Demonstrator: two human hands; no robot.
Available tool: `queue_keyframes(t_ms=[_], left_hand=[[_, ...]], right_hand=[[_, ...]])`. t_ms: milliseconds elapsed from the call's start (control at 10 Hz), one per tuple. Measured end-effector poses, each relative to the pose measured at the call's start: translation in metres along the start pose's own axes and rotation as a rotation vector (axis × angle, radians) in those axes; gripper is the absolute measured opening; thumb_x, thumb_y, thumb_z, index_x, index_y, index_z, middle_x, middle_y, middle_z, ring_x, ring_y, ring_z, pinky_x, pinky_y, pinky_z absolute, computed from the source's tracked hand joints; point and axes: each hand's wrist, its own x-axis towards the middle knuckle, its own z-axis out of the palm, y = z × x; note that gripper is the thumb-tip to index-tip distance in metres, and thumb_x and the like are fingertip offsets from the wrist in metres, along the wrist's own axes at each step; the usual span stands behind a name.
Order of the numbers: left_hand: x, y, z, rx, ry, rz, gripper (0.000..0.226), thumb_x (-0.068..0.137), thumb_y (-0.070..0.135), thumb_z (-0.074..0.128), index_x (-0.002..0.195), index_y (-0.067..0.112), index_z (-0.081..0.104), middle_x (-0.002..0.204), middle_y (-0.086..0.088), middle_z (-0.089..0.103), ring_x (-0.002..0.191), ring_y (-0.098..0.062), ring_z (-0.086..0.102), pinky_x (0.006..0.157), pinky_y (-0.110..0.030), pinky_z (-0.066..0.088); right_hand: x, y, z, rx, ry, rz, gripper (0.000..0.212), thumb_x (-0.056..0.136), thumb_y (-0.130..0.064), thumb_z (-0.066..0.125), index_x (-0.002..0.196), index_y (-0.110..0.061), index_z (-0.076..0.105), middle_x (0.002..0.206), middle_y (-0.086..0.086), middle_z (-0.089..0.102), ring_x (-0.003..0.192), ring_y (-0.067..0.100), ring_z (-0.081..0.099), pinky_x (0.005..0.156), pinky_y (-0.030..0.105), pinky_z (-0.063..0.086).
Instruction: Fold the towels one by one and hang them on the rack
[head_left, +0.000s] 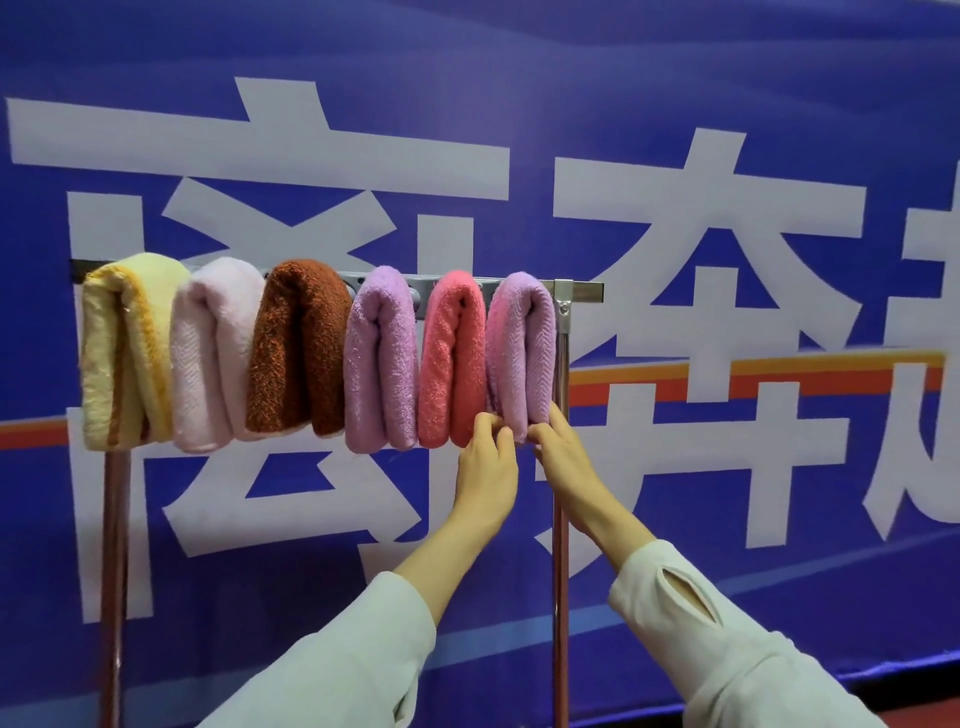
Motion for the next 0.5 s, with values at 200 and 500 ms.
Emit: queue_keyframes(t_ms=[200, 500], left_hand=[[-0.009, -0.003, -0.009, 0.04, -0.112, -0.096, 0.039, 0.102, 0.015, 0.033, 0.14, 0.026, 0.034, 0.13, -0.003, 0.054, 0.081, -0.003, 0.049, 0.06, -0.017, 0.039], [-0.042, 0.032, -0.057, 0.063, -0.282, -0.159, 0.058, 0.094, -0.005, 0.039, 0.147, 0.017, 0.032, 0.154, -0.002, 0.033, 0.142, -0.016, 0.031, 0.102, -0.021, 0.032]], right_hand=[[-0.015, -0.006, -0.002, -0.036, -0.071, 0.049, 0.046, 0.101, -0.014, 0.032, 0.145, -0.025, 0.039, 0.135, -0.011, 0.048, 0.126, 0.006, 0.045, 0.099, 0.024, 0.035], [-0.059, -0.052, -0.017, -0.203, -0.055, 0.277, 0.059, 0.096, -0.007, 0.041, 0.152, -0.019, 0.028, 0.156, 0.006, 0.032, 0.139, 0.022, 0.036, 0.1, 0.031, 0.035]])
